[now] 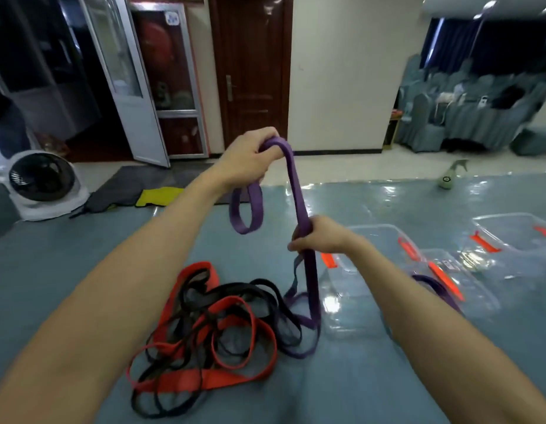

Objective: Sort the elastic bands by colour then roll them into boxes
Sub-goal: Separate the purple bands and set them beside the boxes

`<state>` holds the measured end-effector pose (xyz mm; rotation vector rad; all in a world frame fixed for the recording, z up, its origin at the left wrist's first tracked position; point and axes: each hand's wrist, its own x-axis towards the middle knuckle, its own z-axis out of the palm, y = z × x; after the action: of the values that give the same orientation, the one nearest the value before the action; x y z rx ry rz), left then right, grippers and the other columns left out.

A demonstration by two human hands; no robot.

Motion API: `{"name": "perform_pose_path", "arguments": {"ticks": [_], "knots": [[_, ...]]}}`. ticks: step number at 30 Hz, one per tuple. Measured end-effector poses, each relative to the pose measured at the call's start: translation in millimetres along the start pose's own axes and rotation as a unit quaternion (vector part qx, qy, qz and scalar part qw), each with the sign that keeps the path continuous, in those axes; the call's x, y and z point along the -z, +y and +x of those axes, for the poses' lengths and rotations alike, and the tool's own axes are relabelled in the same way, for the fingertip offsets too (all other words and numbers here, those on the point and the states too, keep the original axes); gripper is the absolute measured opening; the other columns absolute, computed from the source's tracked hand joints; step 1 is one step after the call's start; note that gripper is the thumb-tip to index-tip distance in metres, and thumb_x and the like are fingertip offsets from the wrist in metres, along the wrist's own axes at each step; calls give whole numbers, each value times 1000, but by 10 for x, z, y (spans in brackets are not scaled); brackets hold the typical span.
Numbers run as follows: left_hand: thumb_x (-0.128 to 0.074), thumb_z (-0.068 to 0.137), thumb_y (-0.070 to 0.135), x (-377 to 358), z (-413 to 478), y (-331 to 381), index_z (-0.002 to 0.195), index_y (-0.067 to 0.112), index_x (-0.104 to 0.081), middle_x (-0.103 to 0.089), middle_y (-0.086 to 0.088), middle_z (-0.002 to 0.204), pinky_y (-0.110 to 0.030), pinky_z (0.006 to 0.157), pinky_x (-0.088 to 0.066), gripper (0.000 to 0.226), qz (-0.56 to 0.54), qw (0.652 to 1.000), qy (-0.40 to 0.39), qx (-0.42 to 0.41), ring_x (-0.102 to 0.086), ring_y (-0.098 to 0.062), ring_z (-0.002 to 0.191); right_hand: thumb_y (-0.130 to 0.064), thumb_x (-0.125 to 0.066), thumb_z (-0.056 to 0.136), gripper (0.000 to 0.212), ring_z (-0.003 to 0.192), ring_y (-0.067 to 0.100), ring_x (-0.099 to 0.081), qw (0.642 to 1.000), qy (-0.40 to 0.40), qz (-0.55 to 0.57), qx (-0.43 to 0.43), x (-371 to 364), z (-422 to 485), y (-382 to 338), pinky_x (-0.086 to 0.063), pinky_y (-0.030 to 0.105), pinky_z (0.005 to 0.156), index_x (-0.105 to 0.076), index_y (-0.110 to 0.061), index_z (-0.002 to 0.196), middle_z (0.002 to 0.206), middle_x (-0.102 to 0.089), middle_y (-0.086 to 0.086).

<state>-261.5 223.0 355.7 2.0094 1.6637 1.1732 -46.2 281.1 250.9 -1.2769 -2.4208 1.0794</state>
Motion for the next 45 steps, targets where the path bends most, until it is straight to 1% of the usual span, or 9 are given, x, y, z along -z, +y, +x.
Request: {"name": "perform_pose_path", "arguments": {"ticks": [5,8,12,18,21,25,32,42,45], "knots": [[-58,94,48,695,-335,-607,83,33,-64,-51,16,61,-39,64,-35,20,68,985,143,66,-45,-6,59,-11,-79,81,9,70,17,-69,988,105,81,78,172,290,-129,-61,41,78,-77,-14,89,76,-75,3],[-56,89,54,1008,-600,-980,79,37,-62,-51,14,60,-38,62,-36,20,109,968,184,129,-45,-2,55,-5,-78,82,9,73,20,-75,994,1,-20,106,257,348,-395,-60,36,79,-76,-5,92,78,-80,4],[-52,83,60,1136,-976,-1397,91,14,-56,-52,-3,71,-42,68,-39,47,119,961,157,193,-49,-26,69,-6,-72,90,12,70,20,-72,990,13,-41,131,390,529,-674,-58,34,77,-73,5,96,75,-75,10],[-55,100,49,1065,-1267,-1710,97,22,-59,-60,-7,77,-47,69,-47,27,116,949,149,251,-56,-25,72,-20,-88,84,8,58,5,-65,979,35,-106,170,636,676,-1018,-52,18,56,-79,-22,85,65,-70,-7],[-52,93,51,1150,-1268,-1698,102,16,-61,-68,-20,97,-52,76,-53,38,87,944,190,257,-58,-28,83,-16,-83,85,6,68,17,-73,973,0,-192,125,641,668,-1014,-60,32,68,-78,-14,86,76,-77,3],[-55,98,52,1088,-1271,-1776,102,19,-60,-65,-12,96,-43,73,-48,34,72,945,184,259,-57,-26,80,-12,-84,86,11,64,19,-69,978,54,-115,168,754,704,-1013,-60,33,63,-76,-9,92,70,-71,5],[-53,108,47,873,-1360,-1948,96,43,-67,-68,-3,91,-40,72,-46,19,65,945,156,279,-60,-23,82,-14,-91,82,23,63,18,-71,982,3,-128,138,938,631,-1088,-57,27,60,-75,-5,97,73,-72,8],[-50,112,45,525,-1476,-2057,93,33,-63,-63,1,86,-41,74,-43,26,56,942,132,305,-57,-24,80,-19,-93,79,16,76,16,-78,958,-55,-268,81,837,483,-1012,-58,28,70,-81,-18,89,80,-81,-1],[-50,112,46,465,-1535,-2061,90,29,-62,-63,1,86,-42,72,-48,30,49,939,139,311,-57,-23,77,-23,-96,78,26,69,11,-76,976,11,-173,136,838,480,-1020,-53,17,62,-74,-22,92,76,-80,-3]]}}
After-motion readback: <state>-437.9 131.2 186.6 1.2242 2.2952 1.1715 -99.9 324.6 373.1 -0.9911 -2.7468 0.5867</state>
